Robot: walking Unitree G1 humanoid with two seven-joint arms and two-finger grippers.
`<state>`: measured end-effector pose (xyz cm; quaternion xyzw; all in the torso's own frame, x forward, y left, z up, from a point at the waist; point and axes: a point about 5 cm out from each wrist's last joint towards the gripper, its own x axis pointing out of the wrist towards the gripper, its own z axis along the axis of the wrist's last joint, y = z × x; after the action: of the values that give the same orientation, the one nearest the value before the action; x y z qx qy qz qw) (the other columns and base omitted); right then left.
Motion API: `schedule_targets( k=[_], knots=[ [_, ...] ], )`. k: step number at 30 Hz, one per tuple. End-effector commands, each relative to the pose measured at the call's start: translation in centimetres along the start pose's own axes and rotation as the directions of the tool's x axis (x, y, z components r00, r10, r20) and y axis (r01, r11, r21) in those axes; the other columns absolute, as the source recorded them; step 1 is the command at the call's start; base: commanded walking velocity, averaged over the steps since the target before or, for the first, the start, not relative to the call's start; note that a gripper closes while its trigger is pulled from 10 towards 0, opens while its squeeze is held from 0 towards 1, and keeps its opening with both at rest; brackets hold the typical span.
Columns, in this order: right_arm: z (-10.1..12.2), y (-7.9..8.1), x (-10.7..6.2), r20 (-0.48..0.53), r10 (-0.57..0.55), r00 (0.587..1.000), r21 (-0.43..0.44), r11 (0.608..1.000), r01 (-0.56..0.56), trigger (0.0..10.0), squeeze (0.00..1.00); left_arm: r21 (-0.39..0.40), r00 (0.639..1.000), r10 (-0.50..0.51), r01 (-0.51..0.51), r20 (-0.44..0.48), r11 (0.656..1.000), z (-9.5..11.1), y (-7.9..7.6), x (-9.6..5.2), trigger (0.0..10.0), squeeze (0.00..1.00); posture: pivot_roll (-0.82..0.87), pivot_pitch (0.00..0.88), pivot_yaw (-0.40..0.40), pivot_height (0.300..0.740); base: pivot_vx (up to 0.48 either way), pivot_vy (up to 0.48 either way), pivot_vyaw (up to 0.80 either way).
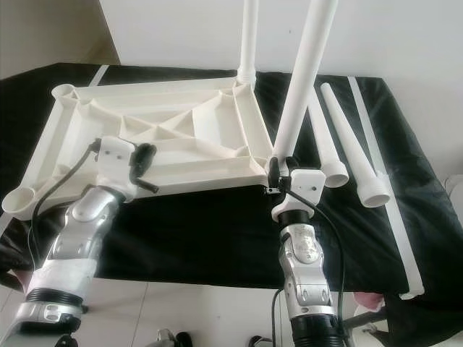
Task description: Building children table
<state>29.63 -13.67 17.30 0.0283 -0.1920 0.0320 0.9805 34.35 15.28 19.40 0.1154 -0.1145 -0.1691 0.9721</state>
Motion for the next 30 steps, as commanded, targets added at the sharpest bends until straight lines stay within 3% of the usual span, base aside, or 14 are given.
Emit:
schedule_targets(
  k=[1,2,4,5,7,8,9,12,13,15,16,30],
  knots=[
    [-0.40,0.25,-0.24,-0.019,0.014,1.000,0.013,1.000,-0.014,0.7,0.00,0.009,1.000,-0.002,0.002,-0.005,1.000,-0.25,-0.20,-0.17,10.0,1.00,-0.07,0.136,-0.008,0.740,0.000,0.000,0.00],
    [-0.33,0.24,-0.24,-0.015,0.015,1.000,0.013,1.000,-0.015,0.0,0.00,0.010,1.000,0.000,0.000,-0.003,1.000,-0.21,-0.20,-0.13,10.0,1.00,-0.07,0.134,-0.009,0.740,0.000,0.000,0.00],
    [-0.32,0.22,-0.24,-0.015,0.014,1.000,0.012,1.000,-0.014,0.0,0.00,0.011,1.000,0.000,0.000,-0.003,1.000,-0.20,-0.20,-0.13,10.0,1.00,-0.07,0.134,-0.009,0.740,0.000,0.000,0.00],
    [-0.31,0.20,-0.25,-0.016,0.013,1.000,0.011,1.000,-0.013,3.2,0.00,0.011,1.000,0.000,0.000,-0.002,1.000,-0.19,-0.21,-0.13,10.0,1.00,-0.07,0.136,-0.009,0.740,0.000,0.000,0.00],
    [-0.31,0.18,-0.25,-0.016,0.013,1.000,0.011,1.000,-0.013,2.6,0.00,0.011,1.000,0.001,-0.001,-0.002,1.000,-0.18,-0.21,-0.13,10.0,1.00,-0.07,0.136,-0.009,0.740,0.000,0.000,0.00],
    [-0.32,0.17,-0.26,-0.018,0.012,1.000,0.010,1.000,-0.012,3.5,0.00,0.012,1.000,0.001,-0.001,-0.002,1.000,-0.18,-0.20,-0.14,10.0,1.00,-0.07,0.137,-0.010,0.740,0.000,0.000,0.00],
    [-0.36,0.12,-0.30,-0.023,0.007,1.000,0.008,1.000,-0.007,10.0,0.00,0.015,1.000,0.003,-0.003,-0.003,1.000,-0.16,-0.18,-0.14,10.0,1.00,-0.07,0.139,-0.010,0.740,0.000,0.000,0.00],
    [-0.38,0.11,-0.30,-0.024,0.006,1.000,0.006,1.000,-0.006,10.0,0.00,0.017,1.000,0.005,-0.004,-0.004,1.000,-0.16,-0.13,-0.15,10.0,1.00,-0.07,0.139,-0.009,0.740,0.000,0.000,0.00],
    [-0.39,0.12,-0.31,-0.024,0.008,1.000,0.011,1.000,-0.007,10.0,0.08,0.018,1.000,0.005,-0.005,-0.004,1.000,-0.16,-0.11,-0.15,10.0,1.00,-0.07,0.140,-0.010,0.740,0.000,0.000,0.00],
    [-0.40,0.12,-0.32,-0.024,0.008,1.000,0.014,1.000,-0.008,10.0,0.08,0.021,1.000,0.007,-0.007,-0.006,1.000,-0.18,-0.07,-0.16,10.0,1.00,-0.07,0.141,-0.010,0.740,0.000,0.000,0.00],
    [-0.40,0.15,-0.35,-0.023,0.012,1.000,0.020,1.000,-0.011,10.0,1.00,0.023,1.000,0.009,-0.008,-0.006,1.000,-0.18,-0.03,-0.16,10.0,1.00,-0.07,0.140,-0.010,0.740,0.000,0.000,0.00],
    [-0.44,0.23,-0.43,-0.025,0.007,1.000,0.023,1.000,-0.006,10.0,1.00,0.026,1.000,0.018,-0.018,-0.008,1.000,-0.15,0.35,-0.25,10.0,1.00,-0.06,0.152,-0.004,0.740,0.000,0.000,0.00]
  ],
)
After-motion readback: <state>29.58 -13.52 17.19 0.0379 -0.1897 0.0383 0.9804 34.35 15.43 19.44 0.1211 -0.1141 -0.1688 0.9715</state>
